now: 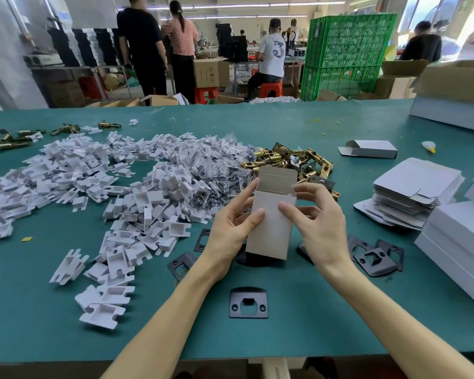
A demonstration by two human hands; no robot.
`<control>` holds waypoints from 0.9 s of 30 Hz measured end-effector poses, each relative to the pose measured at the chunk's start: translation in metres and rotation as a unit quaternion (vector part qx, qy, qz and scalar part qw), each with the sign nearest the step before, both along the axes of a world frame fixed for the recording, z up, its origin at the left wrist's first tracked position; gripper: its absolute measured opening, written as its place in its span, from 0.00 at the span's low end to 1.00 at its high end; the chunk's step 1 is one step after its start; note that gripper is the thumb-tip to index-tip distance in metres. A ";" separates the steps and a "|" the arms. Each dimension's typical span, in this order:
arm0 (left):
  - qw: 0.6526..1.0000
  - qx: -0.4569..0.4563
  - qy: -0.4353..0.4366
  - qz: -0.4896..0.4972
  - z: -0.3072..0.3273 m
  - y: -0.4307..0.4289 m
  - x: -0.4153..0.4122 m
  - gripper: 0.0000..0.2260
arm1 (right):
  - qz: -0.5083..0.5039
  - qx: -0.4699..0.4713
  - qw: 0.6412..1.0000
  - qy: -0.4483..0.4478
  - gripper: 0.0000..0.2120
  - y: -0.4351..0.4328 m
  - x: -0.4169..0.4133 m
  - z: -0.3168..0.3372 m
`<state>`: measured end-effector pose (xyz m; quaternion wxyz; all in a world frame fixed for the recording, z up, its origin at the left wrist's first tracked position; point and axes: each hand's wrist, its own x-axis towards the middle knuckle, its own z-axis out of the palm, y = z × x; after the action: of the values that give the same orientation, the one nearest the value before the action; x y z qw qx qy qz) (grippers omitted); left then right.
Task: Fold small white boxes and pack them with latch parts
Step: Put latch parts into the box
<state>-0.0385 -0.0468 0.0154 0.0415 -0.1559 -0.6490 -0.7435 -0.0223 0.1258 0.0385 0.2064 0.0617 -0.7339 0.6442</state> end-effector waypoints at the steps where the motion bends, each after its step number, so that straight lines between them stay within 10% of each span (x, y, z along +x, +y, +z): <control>1: 1.000 0.001 -0.004 0.002 0.001 -0.001 0.001 0.24 | 0.001 -0.004 1.000 0.004 0.13 0.000 0.001 -0.002; 10: 0.999 -0.013 -0.032 0.028 0.001 0.002 0.007 0.10 | 0.030 -0.083 0.995 -0.036 0.05 0.001 0.017 -0.021; 27: 0.999 0.029 -0.039 -0.020 0.000 0.002 0.004 0.22 | 0.092 -0.118 0.986 -0.067 0.11 -0.008 0.019 -0.034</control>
<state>-0.0347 -0.0445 0.0151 0.0053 -0.1384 -0.6248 -0.7684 -0.0034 0.1178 0.0047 0.1020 0.0611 -0.6564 0.7450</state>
